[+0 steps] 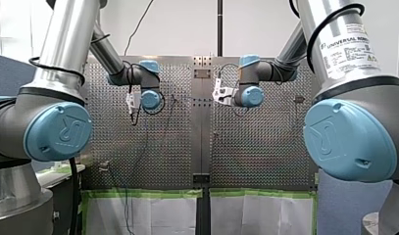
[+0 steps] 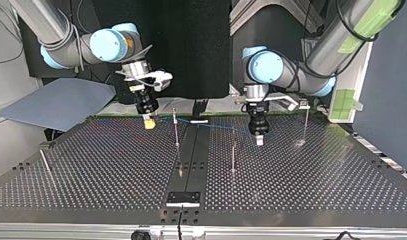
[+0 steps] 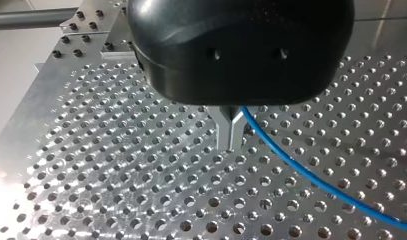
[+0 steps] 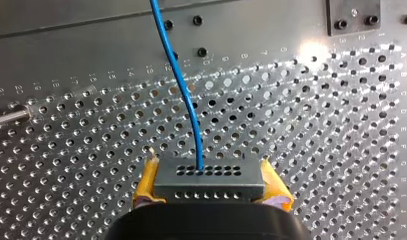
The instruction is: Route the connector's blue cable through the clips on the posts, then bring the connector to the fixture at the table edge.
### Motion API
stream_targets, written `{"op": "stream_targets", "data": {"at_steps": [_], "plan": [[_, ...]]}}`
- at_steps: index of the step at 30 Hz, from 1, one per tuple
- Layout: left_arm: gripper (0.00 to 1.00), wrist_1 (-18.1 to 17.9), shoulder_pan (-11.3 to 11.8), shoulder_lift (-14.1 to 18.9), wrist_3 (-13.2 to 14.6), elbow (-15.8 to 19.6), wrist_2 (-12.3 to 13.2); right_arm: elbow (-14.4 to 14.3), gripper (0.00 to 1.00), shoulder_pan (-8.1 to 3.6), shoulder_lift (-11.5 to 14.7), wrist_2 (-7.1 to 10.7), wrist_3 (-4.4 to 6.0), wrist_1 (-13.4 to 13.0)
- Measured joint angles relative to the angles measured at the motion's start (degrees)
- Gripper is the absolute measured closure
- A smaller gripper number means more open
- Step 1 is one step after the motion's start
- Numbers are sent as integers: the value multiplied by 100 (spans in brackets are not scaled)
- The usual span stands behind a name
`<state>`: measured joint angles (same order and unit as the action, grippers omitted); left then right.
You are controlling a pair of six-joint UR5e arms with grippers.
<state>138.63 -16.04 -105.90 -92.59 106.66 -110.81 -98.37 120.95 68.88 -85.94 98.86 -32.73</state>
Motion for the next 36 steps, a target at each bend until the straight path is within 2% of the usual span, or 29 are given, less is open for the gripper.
{"op": "stream_targets", "data": {"at_steps": [8, 18, 27, 36], "plan": [[100, -7, 32, -263, -208, -292, 121, 5, 100, -75, -8, 15, 37, -52], [100, 8, 145, -284, -387, -432, 308, 48, 100, -189, -36, 19, 130, -208], [100, 44, 288, -285, -467, -552, 449, 387, 100, -224, -343, 61, 144, -83], [100, 76, 401, -295, -635, -714, 650, 709, 100, -239, -530, 130, 152, 33]]}}
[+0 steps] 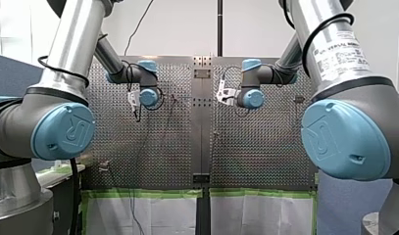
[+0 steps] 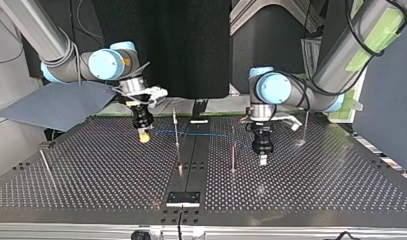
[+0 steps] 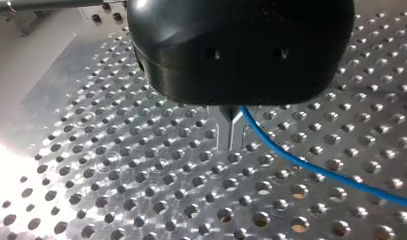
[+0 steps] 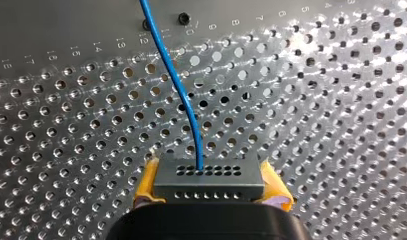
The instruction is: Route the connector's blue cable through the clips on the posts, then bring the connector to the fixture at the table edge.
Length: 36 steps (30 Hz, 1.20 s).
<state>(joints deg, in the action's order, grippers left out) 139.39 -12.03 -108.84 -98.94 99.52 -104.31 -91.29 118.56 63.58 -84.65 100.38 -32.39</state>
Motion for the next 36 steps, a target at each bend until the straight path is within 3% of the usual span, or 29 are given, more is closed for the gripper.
{"op": "stream_targets", "data": {"at_steps": [14, 28, 36], "plan": [[100, 269, 31, -493, -31, -316, 56, 597, 100, -13, -330, 46, 7, 324], [100, 254, 81, -526, -75, -364, 126, 919, 100, -159, -468, 127, 17, 441], [100, 247, 84, -526, -89, -398, 172, 1055, 100, -177, -635, 195, 5, 591]]}}
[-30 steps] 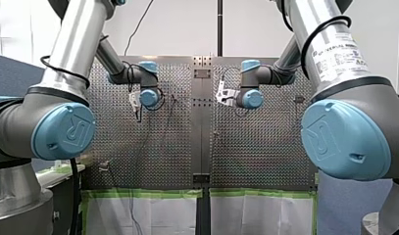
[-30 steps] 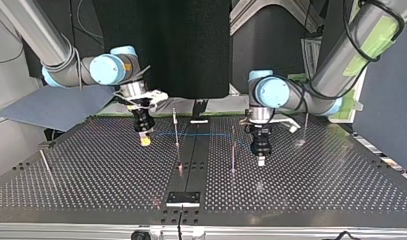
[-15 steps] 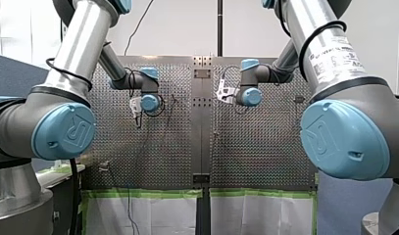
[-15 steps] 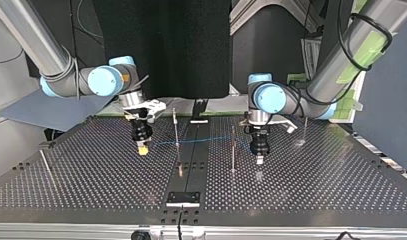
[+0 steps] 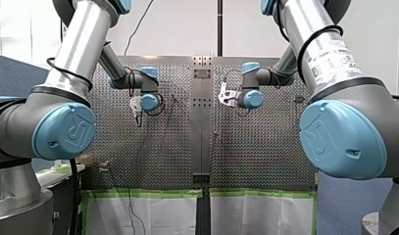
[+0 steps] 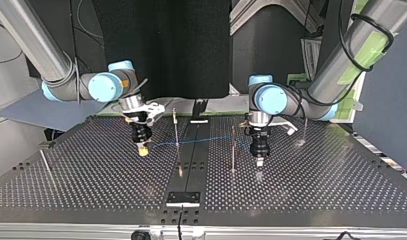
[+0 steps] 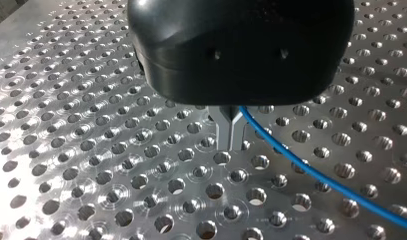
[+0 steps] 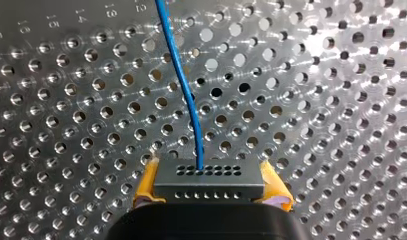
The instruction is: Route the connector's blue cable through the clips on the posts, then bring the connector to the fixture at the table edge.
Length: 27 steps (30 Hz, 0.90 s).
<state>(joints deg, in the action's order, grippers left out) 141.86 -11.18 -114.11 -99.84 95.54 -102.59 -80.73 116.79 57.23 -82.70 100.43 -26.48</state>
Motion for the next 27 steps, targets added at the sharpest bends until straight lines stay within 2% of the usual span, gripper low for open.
{"op": "stream_targets", "data": {"at_steps": [5, 10, 16, 27], "plan": [[100, -6, 0, 0, 0, -1, 59, 92, 100, 0, -41, 162, 4, 13], [100, -8, 0, 0, -1, -2, 89, 187, 100, -7, -98, 243, 9, 38], [100, -11, 0, 0, -7, -2, 95, 302, 100, -10, -200, 256, -9, 118], [100, -17, 9, 0, -27, -2, 90, 406, 100, -60, -251, 261, 12, 99]]}}
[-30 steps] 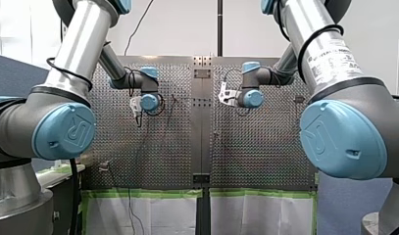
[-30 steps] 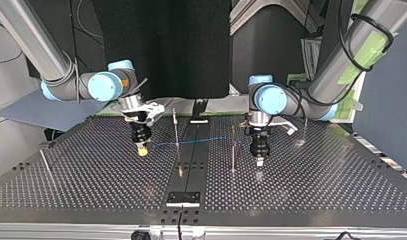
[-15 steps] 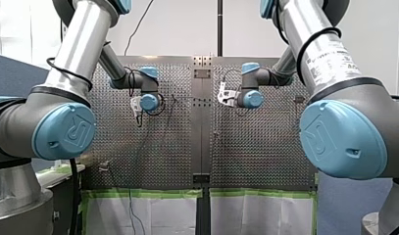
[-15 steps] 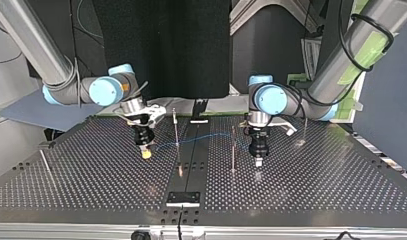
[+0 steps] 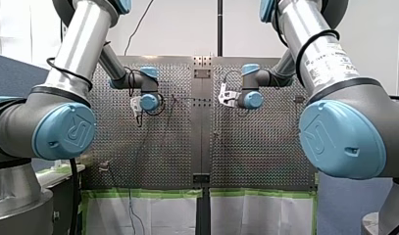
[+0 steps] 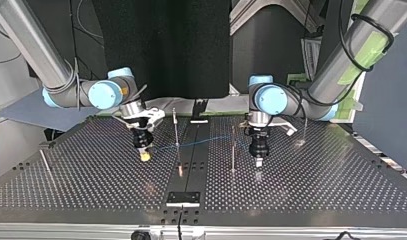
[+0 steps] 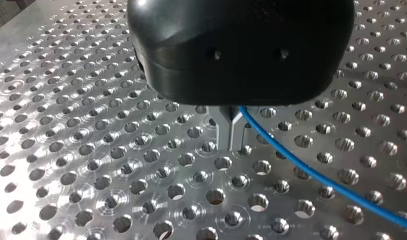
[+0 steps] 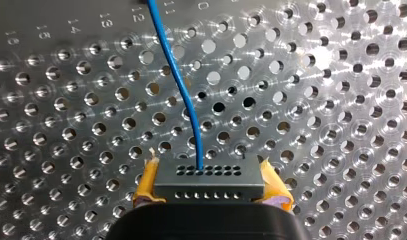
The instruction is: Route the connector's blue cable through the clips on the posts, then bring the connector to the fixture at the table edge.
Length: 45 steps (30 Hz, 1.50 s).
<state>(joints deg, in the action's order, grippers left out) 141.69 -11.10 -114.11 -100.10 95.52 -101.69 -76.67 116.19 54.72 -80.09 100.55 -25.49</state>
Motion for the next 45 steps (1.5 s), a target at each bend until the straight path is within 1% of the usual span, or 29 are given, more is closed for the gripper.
{"op": "stream_targets", "data": {"at_steps": [6, 7, 8, 9, 10, 11, 12, 13, 14, 15, 17, 21, 23, 24, 25, 26, 27, 28, 31, 34, 38, 45], "plan": [[100, -6, 17, 0, -4, 0, 3, 31, 100, -10, -7, 1, 1, 27], [92, -13, 20, 0, -4, 1, 4, 31, 100, -11, -10, 1, 1, 34], [80, -20, 22, 0, -3, 0, 4, 31, 100, -11, -11, 1, 0, 40], [80, -27, 23, 0, -2, 1, 4, 32, 100, -10, -13, 1, -2, 46], [67, -33, 24, 0, 2, 1, 2, 32, 100, -9, -14, 1, -3, 53], [51, -40, 24, 0, 11, 1, -1, 32, 100, -8, -15, 2, -4, 57], [51, -44, 25, 0, 20, 1, -5, 32, 100, -7, -16, 1, -5, 61], [46, -45, 25, 1, 33, 1, -12, 33, 100, -6, -17, 1, -6, 66], [49, -42, 24, 2, 51, 4, -31, 33, 100, -6, -17, 1, -7, 70], [49, -37, 24, 3, 62, 5, -53, 33, 100, -6, -18, 2, -9, 76], [54, 1, 22, 3, 63, 6, -124, 33, 100, -6, -18, 1, -12, 89], [54, 113, 22, 3, -44, 6, -286, 33, 100, -5, -18, 1, -13, 111], [39, 128, 22, 3, -135, 4, -328, 33, 100, -4, -18, 1, -11, 117], [39, 132, 24, 3, -176, 5, -322, 33, 100, -4, -19, 1, -10, 120], [23, 134, 28, 2, -222, 5, -303, 33, 100, -4, -19, 1, -9, 125], [10, 139, 33, 2, -281, 6, -265, 33, 100, -4, -19, 1, -9, 130], [10, 145, 36, 4, -325, 7, -231, 33, 100, -5, -19, 1, -9, 135], [0, 156, 38, 5, -364, 7, -193, 33, 100, -6, -19, 1, -11, 142], [0, 227, 41, 5, -408, 6, -76, 33, 100, -8, -19, 1, -14, 163], [0, 349, 28, 7, -359, 6, -89, 33, 100, -6, -19, 1, -19, 182], [0, 552, 1, 7, -238, 7, -250, 33, 100, 1, -19, 1, -23, 212], [0, 887, -33, 35, -236, 22, -550, 34, 100, 10, -19, -2, -32, 293]]}}
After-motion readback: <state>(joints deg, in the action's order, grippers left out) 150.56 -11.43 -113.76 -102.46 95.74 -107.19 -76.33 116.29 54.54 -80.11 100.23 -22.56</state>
